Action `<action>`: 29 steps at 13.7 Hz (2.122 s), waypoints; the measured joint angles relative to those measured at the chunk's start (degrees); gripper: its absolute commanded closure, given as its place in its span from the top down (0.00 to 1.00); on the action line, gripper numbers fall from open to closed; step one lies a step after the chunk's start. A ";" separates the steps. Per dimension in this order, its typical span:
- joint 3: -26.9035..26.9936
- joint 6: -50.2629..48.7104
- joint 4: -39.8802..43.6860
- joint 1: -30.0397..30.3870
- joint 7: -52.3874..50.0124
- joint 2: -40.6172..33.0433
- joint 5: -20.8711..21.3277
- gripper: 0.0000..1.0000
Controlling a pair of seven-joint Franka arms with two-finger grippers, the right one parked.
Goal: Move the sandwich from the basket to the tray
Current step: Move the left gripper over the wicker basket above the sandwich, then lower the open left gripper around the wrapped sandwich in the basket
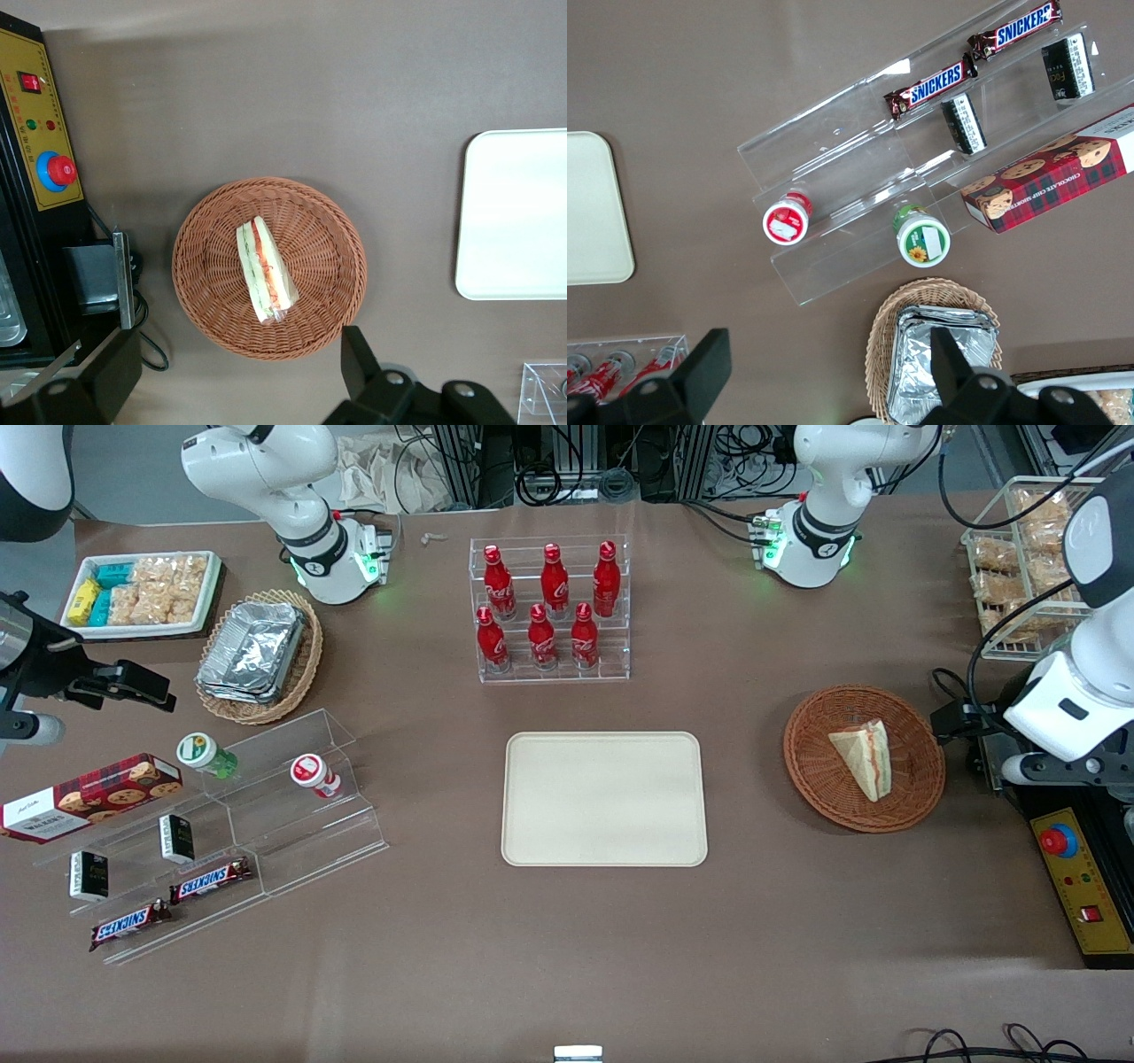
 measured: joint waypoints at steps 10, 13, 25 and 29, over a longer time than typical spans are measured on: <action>0.02 -3.67 -0.05 0.25 0.00 0.56 0.00 1.00; 0.18 -3.63 -3.50 0.68 -0.01 -0.44 0.00 1.00; 0.41 25.72 -37.11 2.82 -9.95 -9.68 -0.17 1.00; 0.41 29.56 -40.63 2.83 -14.97 -7.51 -0.17 1.00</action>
